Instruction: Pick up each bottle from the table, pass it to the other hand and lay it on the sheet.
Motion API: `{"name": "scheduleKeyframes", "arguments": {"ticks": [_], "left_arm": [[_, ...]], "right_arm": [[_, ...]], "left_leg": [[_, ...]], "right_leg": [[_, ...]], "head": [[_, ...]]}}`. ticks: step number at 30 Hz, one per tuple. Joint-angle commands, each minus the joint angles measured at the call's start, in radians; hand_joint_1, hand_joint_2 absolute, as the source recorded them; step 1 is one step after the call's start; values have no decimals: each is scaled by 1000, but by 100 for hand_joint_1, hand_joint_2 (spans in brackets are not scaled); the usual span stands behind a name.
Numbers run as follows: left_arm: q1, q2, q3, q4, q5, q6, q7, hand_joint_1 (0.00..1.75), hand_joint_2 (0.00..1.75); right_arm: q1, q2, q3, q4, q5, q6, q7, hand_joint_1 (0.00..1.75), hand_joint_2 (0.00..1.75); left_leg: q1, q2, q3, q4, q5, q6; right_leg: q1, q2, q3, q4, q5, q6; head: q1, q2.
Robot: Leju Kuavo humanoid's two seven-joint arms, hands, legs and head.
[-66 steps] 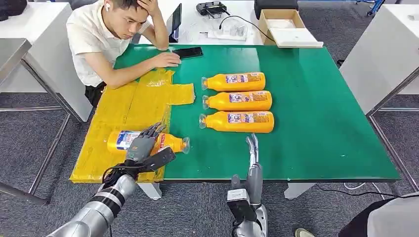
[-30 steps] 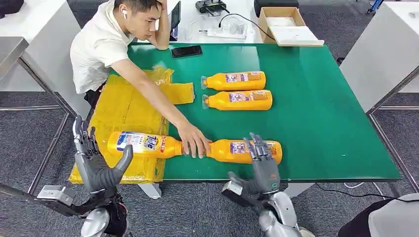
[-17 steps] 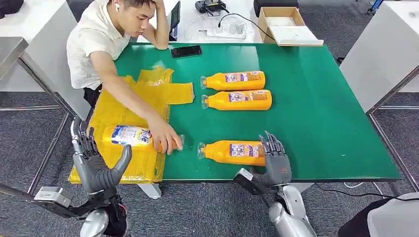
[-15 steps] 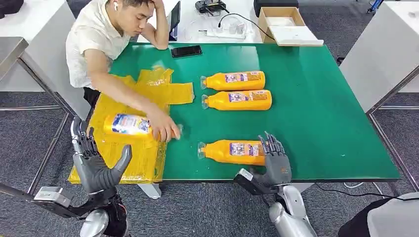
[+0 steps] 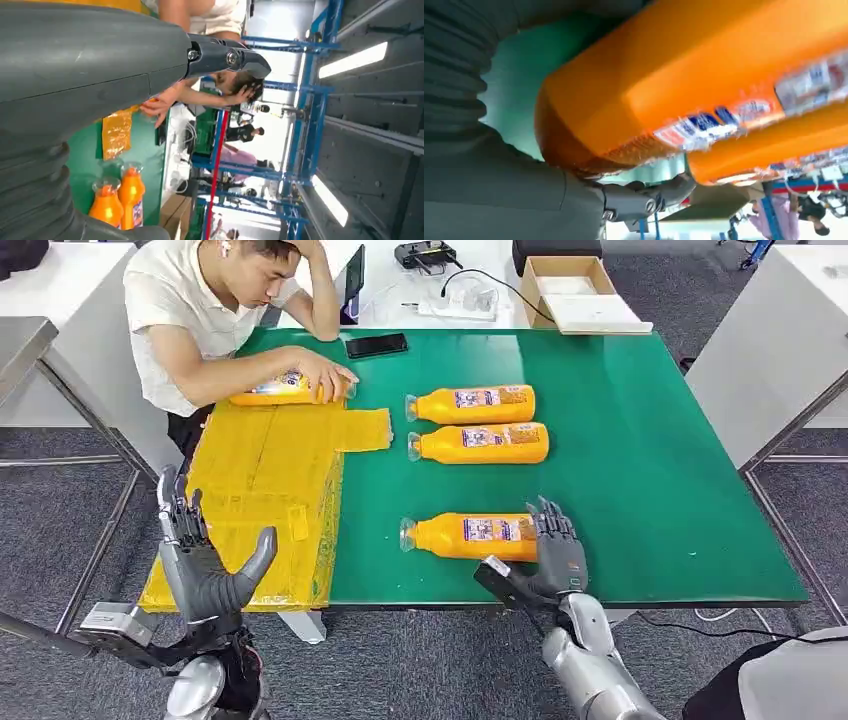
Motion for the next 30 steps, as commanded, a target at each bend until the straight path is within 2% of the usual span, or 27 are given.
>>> {"name": "scheduleKeyframes", "arguments": {"ticks": [1, 10, 11, 12, 13, 14, 15, 18, 21, 24, 30], "left_arm": [[-43, 17, -25, 71, 16, -15, 18, 0, 175], [-47, 13, -31, 92, 80, -90, 70, 0, 175], [-45, 13, -32, 94, 83, -95, 74, 0, 175], [-42, 15, -36, 95, 89, -101, 80, 0, 175], [-38, 16, -39, 96, 91, -102, 80, 0, 175], [-32, 22, -48, 97, 91, -99, 79, 0, 175], [-25, 22, -55, 104, 95, -89, 89, 0, 175], [-24, 7, -78, 159, 138, -27, 167, 0, 175], [-45, 18, -174, 298, 120, 60, 232, 0, 175], [-73, 36, -244, 438, 239, 21, 292, 0, 175], [-91, 60, -292, 437, 326, -5, 281, 0, 175]], "right_arm": [[-46, -27, 58, 139, -8, 91, 25, 175, 175], [-30, -50, 90, 155, -32, 192, 48, 175, 175], [-22, -50, 86, 146, -49, 185, 22, 175, 175], [-9, -42, 65, 127, -108, 186, -59, 175, 175], [-4, -39, 53, 120, -140, 197, -97, 175, 175], [18, -19, 5, 77, -258, 227, -230, 175, 175], [41, -6, 9, 30, -316, 223, -303, 175, 175], [113, 36, 18, -141, -463, 161, -428, 175, 175], [201, 92, 61, -379, -622, 134, -464, 175, 175], [249, 117, 170, -530, -726, 135, -454, 175, 175], [245, 128, 277, -562, -799, 87, -492, 175, 175]], "left_leg": [[1, 2, 4, -1, -1, -2], [1, -1, 9, -2, 0, -2], [1, 1, 9, -1, -1, -2], [1, 2, 10, -2, -1, -2], [2, 1, 10, -2, -1, -2], [2, 2, 11, -2, -1, -2], [1, 3, 11, -1, -1, -2], [1, 5, 11, -2, -2, -2], [1, 6, 11, -2, -2, -2], [0, 5, 7, -2, -2, -2], [1, 6, 1, -1, -2, -2]], "right_leg": [[1, 0, 4, -2, 0, -2], [2, -2, 9, -3, -1, -2], [2, 0, 8, -2, -1, -2], [2, 1, 9, -2, -1, -1], [2, -1, 10, -4, -1, -2], [2, 0, 10, -3, -1, -2], [1, 1, 9, -2, -1, -2], [2, 3, 9, -3, -1, -2], [1, 4, 9, -2, -1, -2], [0, 4, 5, -1, -1, -2], [2, 5, 0, 0, -1, -2]], "head": [[0, 0], [0, 0], [0, 0], [0, 0], [0, 0], [0, 0], [0, 0], [1, 0], [0, 0], [0, 0], [0, 0]]}}
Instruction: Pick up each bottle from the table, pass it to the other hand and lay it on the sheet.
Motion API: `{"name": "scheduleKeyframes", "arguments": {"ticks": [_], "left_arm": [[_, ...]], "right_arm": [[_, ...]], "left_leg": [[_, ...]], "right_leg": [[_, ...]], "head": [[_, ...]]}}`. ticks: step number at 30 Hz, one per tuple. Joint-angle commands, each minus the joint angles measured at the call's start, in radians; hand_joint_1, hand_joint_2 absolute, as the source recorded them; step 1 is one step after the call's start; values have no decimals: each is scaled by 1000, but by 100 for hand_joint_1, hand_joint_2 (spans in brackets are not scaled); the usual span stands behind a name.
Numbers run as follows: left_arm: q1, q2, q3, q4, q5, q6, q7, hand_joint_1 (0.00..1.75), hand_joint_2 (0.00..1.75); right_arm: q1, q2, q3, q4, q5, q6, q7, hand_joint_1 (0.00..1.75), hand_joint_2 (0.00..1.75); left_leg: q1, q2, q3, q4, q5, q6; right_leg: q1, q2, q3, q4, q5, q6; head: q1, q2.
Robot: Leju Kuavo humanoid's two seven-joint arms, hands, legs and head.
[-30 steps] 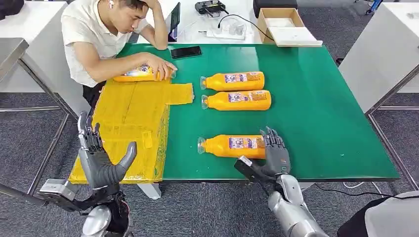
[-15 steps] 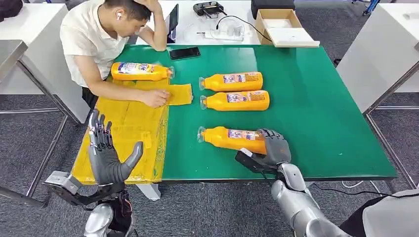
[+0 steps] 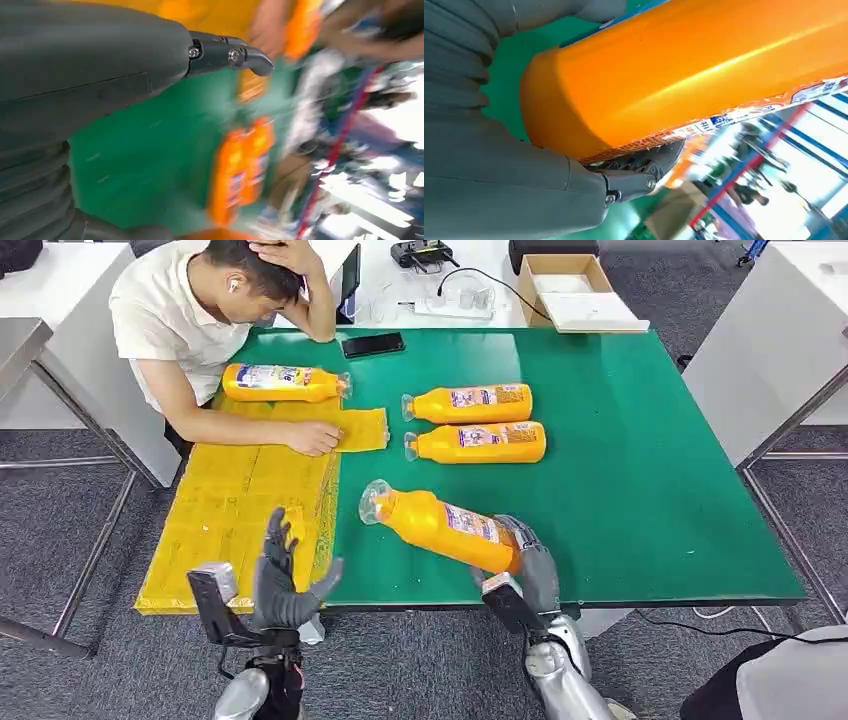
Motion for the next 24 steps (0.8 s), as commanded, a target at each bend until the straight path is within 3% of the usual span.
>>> {"name": "scheduleKeyframes", "arguments": {"ticks": [1, 8, 10, 14, 20, 24], "left_arm": [[-71, 58, -131, 174, 94, -29, -1, 0, 175], [-55, 65, -168, 96, 88, -90, -11, 0, 175], [-39, 58, -168, 47, 102, -163, -37, 0, 175], [-32, 40, -159, -16, 120, -242, -43, 0, 175], [-35, 38, -157, -18, 119, -241, -43, 0, 175], [-38, 45, -141, -41, 137, -310, -75, 0, 175]], "right_arm": [[37, 43, 184, -193, -86, -50, -28, 175, 175], [-6, 54, 224, -78, -120, -16, -21, 175, 175], [-53, 64, 285, 39, -96, 43, 10, 175, 175], [-111, 120, 381, 232, -48, 96, -23, 175, 175], [-107, 125, 383, 234, -47, 91, -26, 175, 175], [-118, 154, 433, 326, -31, 116, -11, 175, 175]], "left_leg": [[0, 1, 3, -1, -1, -1], [0, 0, 0, -1, -1, -1], [0, 1, 1, -1, -2, -2], [1, 5, 1, -1, -2, -2], [1, -2, -1, -1, -1, -1], [1, 0, 1, -1, -2, -1]], "right_leg": [[0, 0, 3, -1, -1, -2], [0, 0, 1, -1, -1, -2], [1, 1, 2, -1, -1, -2], [1, 4, 1, -1, 0, -2], [1, -1, 0, -1, -1, -1], [1, 1, 1, -1, -1, -2]], "head": [[0, 0], [0, 0], [0, 0], [0, 0], [0, 0], [0, 0]]}}
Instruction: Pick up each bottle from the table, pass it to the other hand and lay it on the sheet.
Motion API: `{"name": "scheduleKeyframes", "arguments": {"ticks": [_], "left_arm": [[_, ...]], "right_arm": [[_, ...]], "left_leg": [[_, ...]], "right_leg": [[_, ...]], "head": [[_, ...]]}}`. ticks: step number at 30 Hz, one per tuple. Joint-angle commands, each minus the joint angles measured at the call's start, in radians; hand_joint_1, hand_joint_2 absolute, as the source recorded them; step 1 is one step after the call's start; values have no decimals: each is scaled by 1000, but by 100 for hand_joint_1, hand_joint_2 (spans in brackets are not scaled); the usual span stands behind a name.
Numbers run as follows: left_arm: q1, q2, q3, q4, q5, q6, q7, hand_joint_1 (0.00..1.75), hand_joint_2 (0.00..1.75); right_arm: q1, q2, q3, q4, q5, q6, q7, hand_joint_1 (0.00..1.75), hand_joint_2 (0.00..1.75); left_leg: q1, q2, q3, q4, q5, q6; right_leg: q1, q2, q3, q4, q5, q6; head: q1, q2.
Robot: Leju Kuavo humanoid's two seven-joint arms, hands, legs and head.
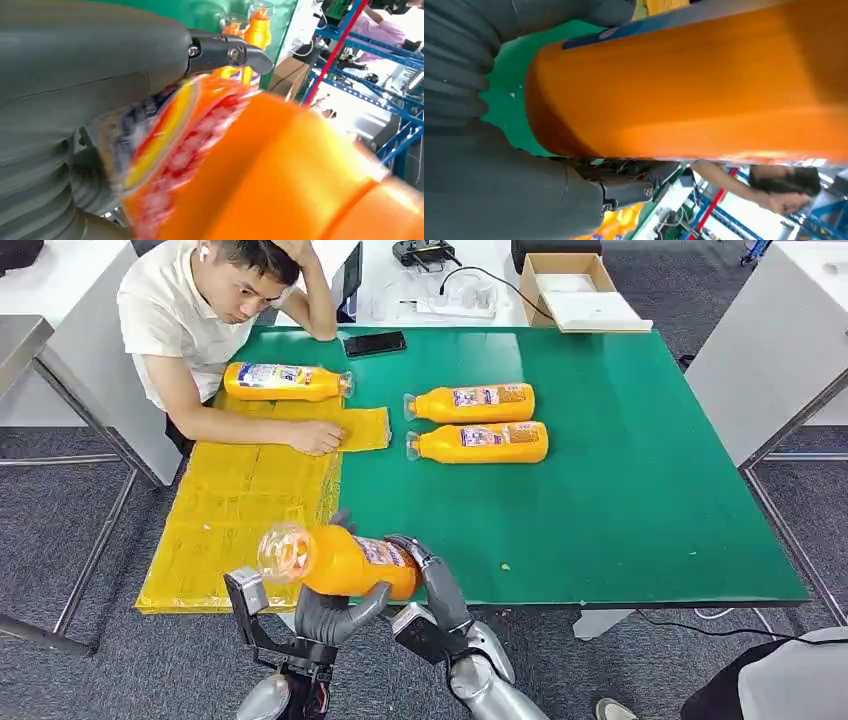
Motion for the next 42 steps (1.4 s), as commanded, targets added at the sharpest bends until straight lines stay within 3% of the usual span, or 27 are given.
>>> {"name": "scheduleKeyframes", "arguments": {"ticks": [1, 6, 7, 8, 11, 12, 13, 23, 24, 32, 35, 37, 39, 40, 42], "left_arm": [[-17, 27, 0, -35, 30, -87, -34, 0, 175], [-38, 23, -11, 20, 9, -63, 10, 0, 175], [-44, 17, -6, 39, 12, -57, 9, 12, 175], [-50, 12, -1, 55, 34, -68, 10, 175, 175], [-54, 6, 16, 62, 48, -70, -10, 175, 175], [-46, -3, 34, 45, 52, -64, -15, 175, 175], [-32, -11, 47, 24, 52, -64, -14, 175, 175], [-22, -7, 60, 7, 70, -64, 9, 175, 175], [-24, -8, 61, 11, 72, -64, 11, 175, 175], [-37, 26, 112, 25, 86, -46, 24, 175, 175], [-54, 63, 160, 15, 6, 48, 11, 175, 175], [-57, 126, 193, 18, -183, 192, -17, 175, 175], [-17, 145, 265, -25, -289, 245, -48, 175, 175], [-1, 154, 291, -42, -436, 372, -94, 175, 175], [15, 158, 304, -64, -443, 371, -92, 175, 175]], "right_arm": [[-73, 45, 120, 254, 22, 31, 7, 175, 175], [-64, 54, 161, 276, 60, -42, -23, 175, 175], [-63, 55, 175, 268, 73, -62, -25, 175, 175], [-62, 56, 187, 260, 79, -69, -26, 175, 175], [-52, 59, 196, 234, 70, -58, -38, 175, 175], [-38, 58, 200, 208, 58, -46, -39, 131, 175], [-15, 60, 193, 173, 40, -40, -45, 0, 175], [13, 53, 204, 117, 31, -40, -48, 0, 175], [14, 53, 205, 115, 28, -36, -48, 0, 0], [90, -21, 274, -149, 33, -160, -77, 0, 0], [124, -75, 269, -260, -51, -194, -77, 0, 0], [177, -106, 181, -336, -81, -270, -77, 0, 0], [218, -125, 65, -395, -112, -317, -77, 0, 0], [238, -121, -9, -421, -124, -374, -77, 0, 0], [242, -141, -30, -437, -134, -351, -77, 0, 0]], "left_leg": [[1, 3, 4, -1, -2, -2], [1, 0, 3, -1, -1, -1], [1, -1, 5, -1, -2, -2], [1, -1, 2, -1, -1, -1], [1, 0, 2, -1, -1, -1], [1, 0, 4, -1, -2, -2], [1, 0, 3, 0, -1, -1], [1, 0, 0, 0, 0, -1], [1, -1, 2, 0, -1, -1], [0, 0, 1, -1, -1, -1], [1, -1, 4, -1, -2, -2], [0, 0, 2, -1, -1, -1], [1, 0, 3, -2, -1, -2], [0, 1, 1, -1, 0, -1], [0, 1, 3, -1, -1, -1]], "right_leg": [[1, 1, 4, -1, -1, -2], [1, -2, 3, -1, -1, -2], [2, -3, 5, -1, -2, -2], [1, -2, 2, -1, -1, -1], [1, -2, 2, -1, -1, -1], [1, -2, 4, -1, -2, -2], [2, -2, 2, -1, -1, -2], [1, -2, 0, -1, -1, -1], [1, -2, 2, 0, -2, -2], [0, -2, 0, 0, -1, -1], [1, -3, 4, -1, -2, -2], [1, -2, 2, -1, -1, -2], [1, -2, 3, -2, -1, -2], [0, -1, -1, -1, 0, -1], [1, 0, 2, -1, -1, -2]], "head": [[0, 0], [0, 0], [0, 0], [0, 0], [0, 0], [0, 0], [0, 0], [0, 0], [0, 0], [0, 0], [0, 0], [0, 0], [0, 0], [0, 0], [0, 0]]}}
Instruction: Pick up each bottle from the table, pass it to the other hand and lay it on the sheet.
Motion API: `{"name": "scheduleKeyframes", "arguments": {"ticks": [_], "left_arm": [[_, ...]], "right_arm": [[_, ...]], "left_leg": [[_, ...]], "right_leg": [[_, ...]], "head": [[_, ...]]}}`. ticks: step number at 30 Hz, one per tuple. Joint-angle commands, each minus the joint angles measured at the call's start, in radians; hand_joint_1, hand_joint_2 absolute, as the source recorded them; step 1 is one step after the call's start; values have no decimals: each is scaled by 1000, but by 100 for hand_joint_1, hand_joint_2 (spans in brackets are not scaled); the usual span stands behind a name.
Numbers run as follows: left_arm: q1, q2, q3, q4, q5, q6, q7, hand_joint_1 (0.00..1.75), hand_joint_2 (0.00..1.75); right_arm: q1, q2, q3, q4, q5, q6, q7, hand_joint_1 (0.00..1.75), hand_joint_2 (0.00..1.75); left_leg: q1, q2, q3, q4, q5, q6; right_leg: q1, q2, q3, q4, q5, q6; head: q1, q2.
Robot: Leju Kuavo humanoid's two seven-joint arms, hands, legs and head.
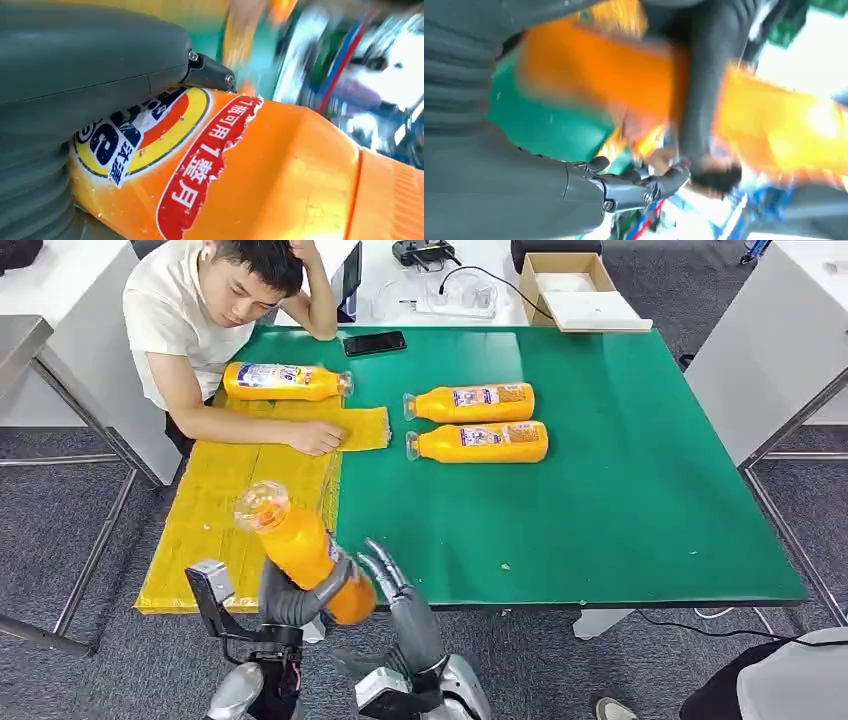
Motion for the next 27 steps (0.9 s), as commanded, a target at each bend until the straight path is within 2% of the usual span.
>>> {"name": "scheduleKeyframes", "arguments": {"ticks": [1, 2, 4, 6, 9, 11, 12, 15, 18, 21, 23, 27], "left_arm": [[30, 107, 162, -59, -297, 209, -78, 175, 175], [30, 107, 162, -59, -297, 209, -78, 175, 175], [40, 87, 176, -62, -515, 381, -103, 175, 175], [56, 90, 190, -90, -599, 392, -87, 175, 175], [19, 82, 182, -56, -793, 416, -53, 175, 175], [-31, 52, 214, 18, -984, 416, -9, 175, 175], [-81, 59, 193, 100, -1047, 409, 41, 175, 175], [-140, 59, 182, 195, -1062, 414, 66, 175, 175], [-281, 74, 140, 455, -1222, 340, 193, 175, 175], [-433, 67, 90, 760, -1302, 288, 246, 175, 175], [-469, 51, 75, 843, -1328, 276, 263, 175, 175], [-501, 44, 51, 902, -1379, 249, 323, 175, 175]], "right_arm": [[110, -119, -232, -235, -65, -102, -32, 0, 0], [110, -119, -232, -235, -65, -102, -32, 0, 0], [126, -67, -331, -250, -39, -175, -32, 0, 0], [149, -22, -500, -319, -10, -175, -32, 0, 0], [154, -6, -608, -384, -9, -175, -32, 0, 0], [141, -17, -587, -368, -28, -175, -32, 0, 0], [126, -22, -555, -343, -47, -175, -32, 0, 0], [111, -12, -538, -320, -44, -175, -32, 0, 0], [67, -16, -466, -245, -81, -165, -32, 0, 0], [27, -4, -438, -146, -89, -135, -32, 0, 0], [22, -1, -429, -114, -93, -127, -32, 0, 0], [27, 1, -426, -82, -100, -108, -32, 0, 0]], "left_leg": [[0, 1, 4, -1, -2, -1], [0, 0, 2, 0, -1, -1], [0, 0, 2, -1, -1, -1], [0, 0, 2, 0, -1, -1], [0, -1, 2, 1, -2, -2], [0, -3, 2, 0, -1, -2], [0, -2, 1, 0, -1, -1], [0, -4, 3, -1, 1, -2], [0, -2, 5, -2, 1, -2], [0, -2, 5, -2, 1, -2], [1, -5, 6, -3, 4, -2], [1, -2, 5, -2, 3, -2]], "right_leg": [[1, -1, 4, -1, -2, -2], [0, -1, 2, -1, -1, -1], [0, -1, 2, 0, -1, -1], [0, -1, 3, 0, -2, -1], [0, -2, 2, 2, -3, -2], [0, -4, 3, 1, -2, -2], [0, -3, 2, 0, -1, -1], [0, -6, 5, -1, -1, -2], [1, -4, 6, -2, 0, -3], [0, -4, 5, -2, 1, -2], [1, -6, 8, -2, 1, -2], [1, -3, 6, -1, 2, -3]], "head": [[0, 0], [0, 0], [0, 0], [0, 0], [0, 0], [0, 0], [0, 0], [0, 0], [0, 0], [0, 0], [0, 0], [-1, 0]]}}
